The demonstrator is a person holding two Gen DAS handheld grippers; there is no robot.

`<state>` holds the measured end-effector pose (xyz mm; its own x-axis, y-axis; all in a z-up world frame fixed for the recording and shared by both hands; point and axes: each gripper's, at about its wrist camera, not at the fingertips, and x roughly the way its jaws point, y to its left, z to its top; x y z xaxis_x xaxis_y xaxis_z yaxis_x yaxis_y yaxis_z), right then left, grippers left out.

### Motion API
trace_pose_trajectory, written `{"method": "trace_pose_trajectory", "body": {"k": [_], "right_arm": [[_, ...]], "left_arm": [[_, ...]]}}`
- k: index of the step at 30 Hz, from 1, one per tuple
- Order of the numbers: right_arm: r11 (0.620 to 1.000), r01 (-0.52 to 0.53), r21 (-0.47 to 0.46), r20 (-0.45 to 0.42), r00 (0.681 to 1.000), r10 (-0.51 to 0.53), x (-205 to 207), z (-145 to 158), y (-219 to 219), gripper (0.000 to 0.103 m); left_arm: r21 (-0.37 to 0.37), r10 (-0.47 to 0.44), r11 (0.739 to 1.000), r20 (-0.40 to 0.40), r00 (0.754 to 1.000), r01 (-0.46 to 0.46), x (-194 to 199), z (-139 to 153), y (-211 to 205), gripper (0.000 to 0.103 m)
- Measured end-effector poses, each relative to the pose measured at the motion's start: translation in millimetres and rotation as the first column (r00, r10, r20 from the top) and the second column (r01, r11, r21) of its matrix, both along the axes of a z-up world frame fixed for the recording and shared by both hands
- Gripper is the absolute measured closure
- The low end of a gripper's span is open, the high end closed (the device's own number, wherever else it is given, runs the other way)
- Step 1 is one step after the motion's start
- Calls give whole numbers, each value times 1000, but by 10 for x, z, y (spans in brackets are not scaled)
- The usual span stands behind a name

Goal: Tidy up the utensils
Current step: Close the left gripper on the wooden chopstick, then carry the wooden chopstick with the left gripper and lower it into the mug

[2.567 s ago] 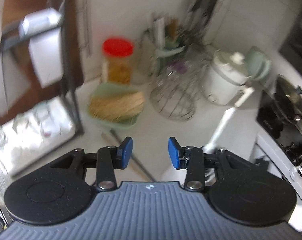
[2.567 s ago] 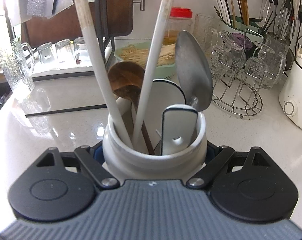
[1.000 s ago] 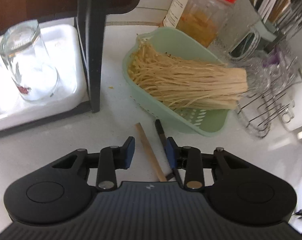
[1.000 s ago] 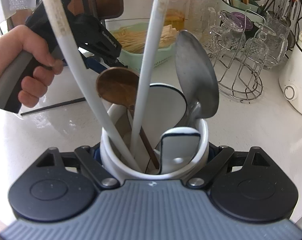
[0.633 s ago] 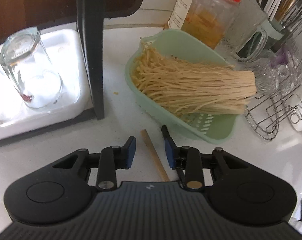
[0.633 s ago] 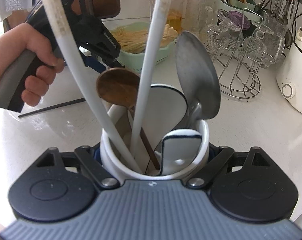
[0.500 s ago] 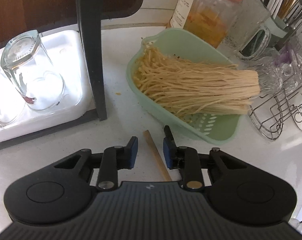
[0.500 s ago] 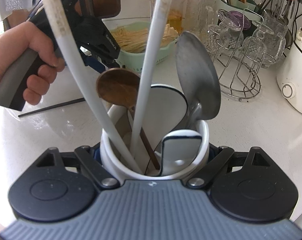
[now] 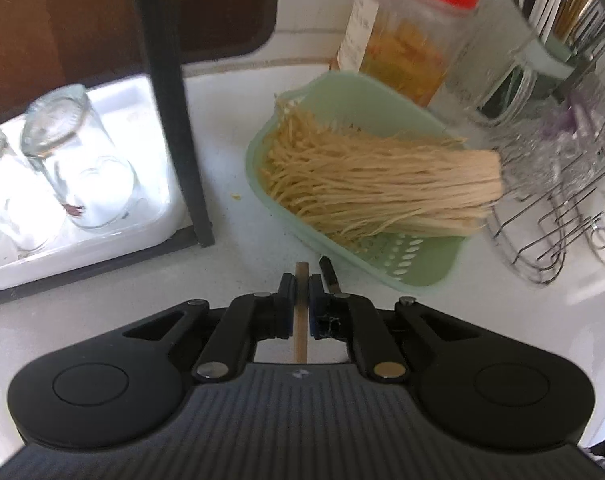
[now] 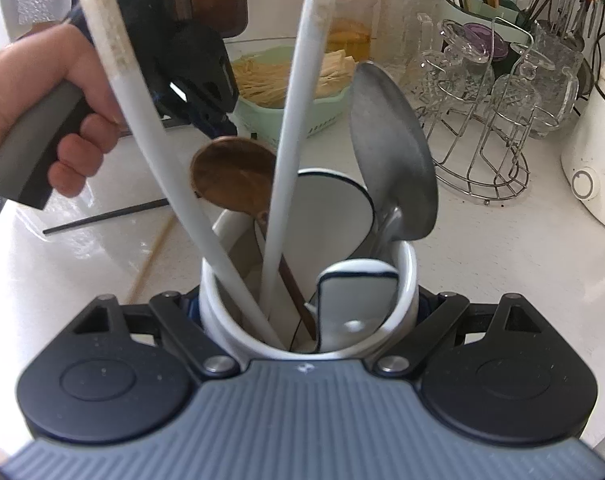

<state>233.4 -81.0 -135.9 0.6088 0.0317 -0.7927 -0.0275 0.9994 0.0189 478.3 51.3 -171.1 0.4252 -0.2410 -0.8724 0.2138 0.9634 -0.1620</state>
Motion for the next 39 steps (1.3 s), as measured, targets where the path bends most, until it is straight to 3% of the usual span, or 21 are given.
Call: {"method": "trace_pose_trajectory", "body": {"k": [15,27,33,35,37,39], "right_arm": [[996,-92,15,44,995,91,-50,-12,-68,12],[979,-201,27,78,977,199,-100,-30,-191,12],[970,-228,88,99,971,219,-79,-36,-299,12],[965,-240,108,102,968,229,-80,-22,-327,10],[955,-265,136,115,961,251,-85,-5,-345,0],[949,-287,129,131,954,270,-108,17,-351,0]], "left_arm": [[-58,102,994,157,982,-94,-977,755,296,95],[-94,211,977,269,940,-193,-1848,1335,440,95],[-107,275,961,316,908,-254,-2208,1537,462,95],[-113,297,955,320,900,-275,-2321,1579,484,95],[-109,312,950,330,891,-293,-2437,1621,489,95],[-111,329,944,336,882,-310,-2536,1668,496,95]]}}
